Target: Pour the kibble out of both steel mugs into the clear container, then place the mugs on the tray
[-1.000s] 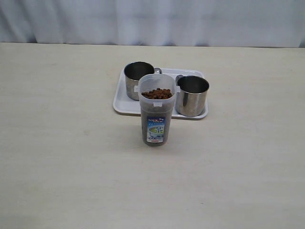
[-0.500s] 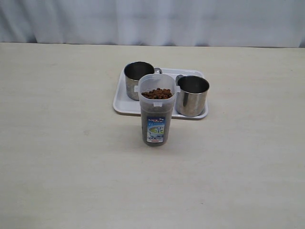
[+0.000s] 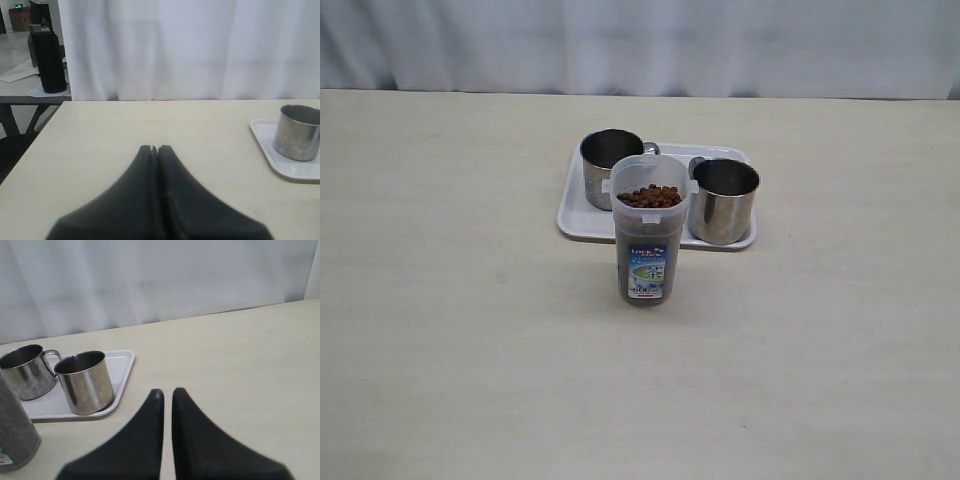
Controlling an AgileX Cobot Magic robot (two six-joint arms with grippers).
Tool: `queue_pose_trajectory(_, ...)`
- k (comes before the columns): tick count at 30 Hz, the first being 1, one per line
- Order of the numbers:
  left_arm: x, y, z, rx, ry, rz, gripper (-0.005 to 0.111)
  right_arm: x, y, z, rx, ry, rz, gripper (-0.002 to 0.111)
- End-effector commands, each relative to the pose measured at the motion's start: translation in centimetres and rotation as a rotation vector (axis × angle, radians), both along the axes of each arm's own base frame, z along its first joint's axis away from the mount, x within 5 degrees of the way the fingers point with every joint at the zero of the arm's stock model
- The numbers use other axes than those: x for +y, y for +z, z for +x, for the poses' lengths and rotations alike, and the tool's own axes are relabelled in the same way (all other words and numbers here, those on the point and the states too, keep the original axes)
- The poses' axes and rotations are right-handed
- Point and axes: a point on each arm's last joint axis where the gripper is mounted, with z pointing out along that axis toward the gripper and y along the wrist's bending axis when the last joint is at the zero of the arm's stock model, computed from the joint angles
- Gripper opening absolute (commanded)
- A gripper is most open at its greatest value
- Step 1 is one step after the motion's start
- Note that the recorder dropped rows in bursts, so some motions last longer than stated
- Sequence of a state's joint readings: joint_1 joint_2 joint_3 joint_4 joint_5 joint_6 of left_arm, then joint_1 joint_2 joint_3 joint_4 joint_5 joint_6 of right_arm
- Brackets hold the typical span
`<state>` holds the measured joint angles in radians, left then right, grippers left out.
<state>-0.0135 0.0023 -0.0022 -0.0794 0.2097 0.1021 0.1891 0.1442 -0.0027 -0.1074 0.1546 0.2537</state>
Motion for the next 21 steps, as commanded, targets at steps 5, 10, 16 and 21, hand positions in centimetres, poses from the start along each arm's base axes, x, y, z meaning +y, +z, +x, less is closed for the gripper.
queue_pose_trajectory(5, -0.03, 0.06, 0.00, -0.013, -0.006, 0.000, 0.000, -0.04, -0.09, -0.01, -0.001, -0.001, -0.020, 0.005)
queue_pose_trajectory(10, -0.03, 0.06, 0.00, -0.013, -0.006, 0.000, 0.000, -0.04, -0.09, -0.01, -0.001, -0.001, -0.020, 0.005)
queue_pose_trajectory(16, -0.03, 0.06, 0.00, -0.013, -0.006, 0.000, 0.000, -0.06, -0.05, -0.08, -0.008, -0.001, -0.018, 0.005)
queue_pose_trajectory(21, -0.03, 0.06, 0.00, -0.013, -0.006, 0.000, 0.000, -0.19, 0.56, -0.78, -0.105, -0.002, 0.000, 0.005)
